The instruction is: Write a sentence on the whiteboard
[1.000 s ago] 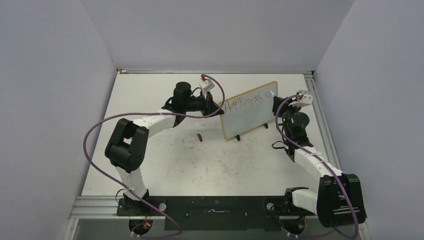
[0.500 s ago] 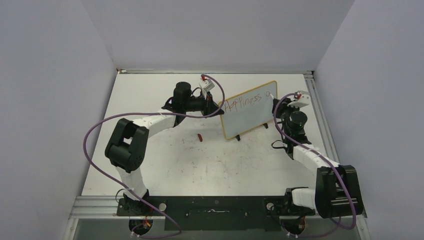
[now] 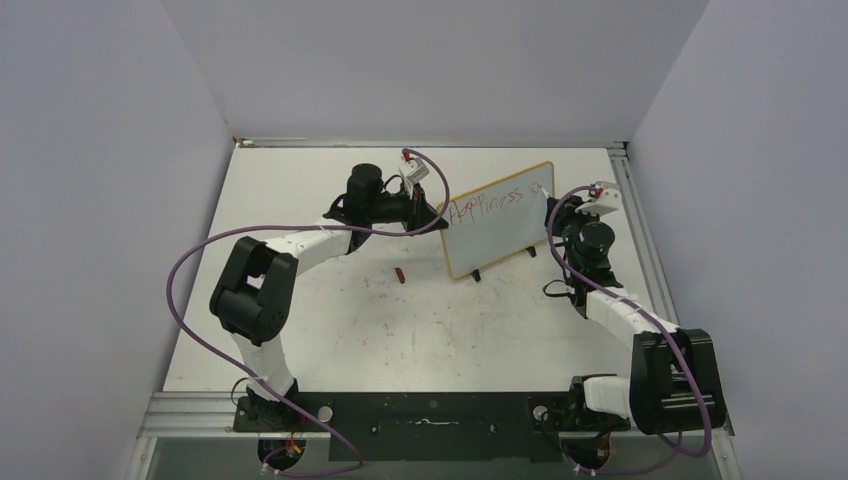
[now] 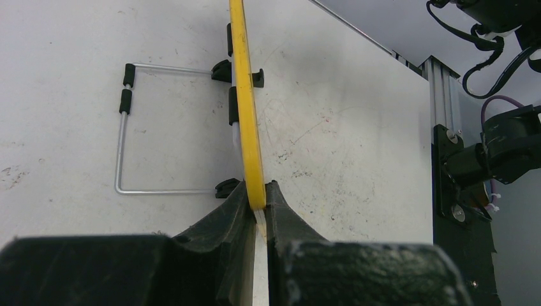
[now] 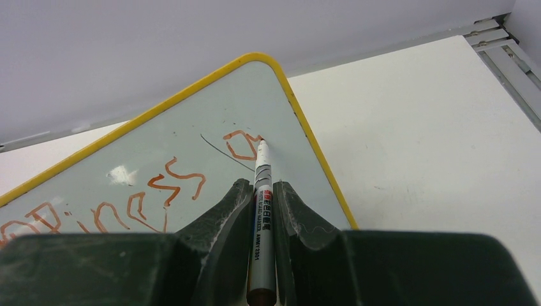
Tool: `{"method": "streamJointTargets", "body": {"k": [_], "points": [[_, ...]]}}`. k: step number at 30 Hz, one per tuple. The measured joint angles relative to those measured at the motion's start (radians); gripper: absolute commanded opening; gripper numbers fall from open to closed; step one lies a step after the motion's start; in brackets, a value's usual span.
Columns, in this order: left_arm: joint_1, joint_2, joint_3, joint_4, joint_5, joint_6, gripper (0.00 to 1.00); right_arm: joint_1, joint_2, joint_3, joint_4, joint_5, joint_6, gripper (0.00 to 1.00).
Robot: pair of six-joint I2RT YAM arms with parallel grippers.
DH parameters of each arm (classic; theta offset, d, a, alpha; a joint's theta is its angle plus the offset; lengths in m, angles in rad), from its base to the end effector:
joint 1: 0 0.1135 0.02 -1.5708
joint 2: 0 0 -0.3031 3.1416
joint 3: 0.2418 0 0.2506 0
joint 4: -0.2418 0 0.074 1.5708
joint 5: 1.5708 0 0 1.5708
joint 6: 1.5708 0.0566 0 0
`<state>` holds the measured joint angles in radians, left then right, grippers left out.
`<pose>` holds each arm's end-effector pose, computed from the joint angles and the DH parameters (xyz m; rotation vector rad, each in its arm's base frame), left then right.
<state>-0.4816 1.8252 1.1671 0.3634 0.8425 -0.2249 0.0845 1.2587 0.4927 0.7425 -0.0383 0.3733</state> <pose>0.3636 -0.2377 0.2731 0.8499 1.7633 -1.2574 0.2732 0.0253 0.2735 0.2016 1.5950 0.3862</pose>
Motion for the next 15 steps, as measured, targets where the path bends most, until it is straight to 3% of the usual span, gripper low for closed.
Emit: {"method": "streamJointTargets", "body": {"k": [15], "points": [[0.000, 0.000, 0.000, -0.001, 0.004, -0.003, 0.00, -0.001, 0.000, -0.014, -0.047, 0.016, 0.000, 0.05]]}}
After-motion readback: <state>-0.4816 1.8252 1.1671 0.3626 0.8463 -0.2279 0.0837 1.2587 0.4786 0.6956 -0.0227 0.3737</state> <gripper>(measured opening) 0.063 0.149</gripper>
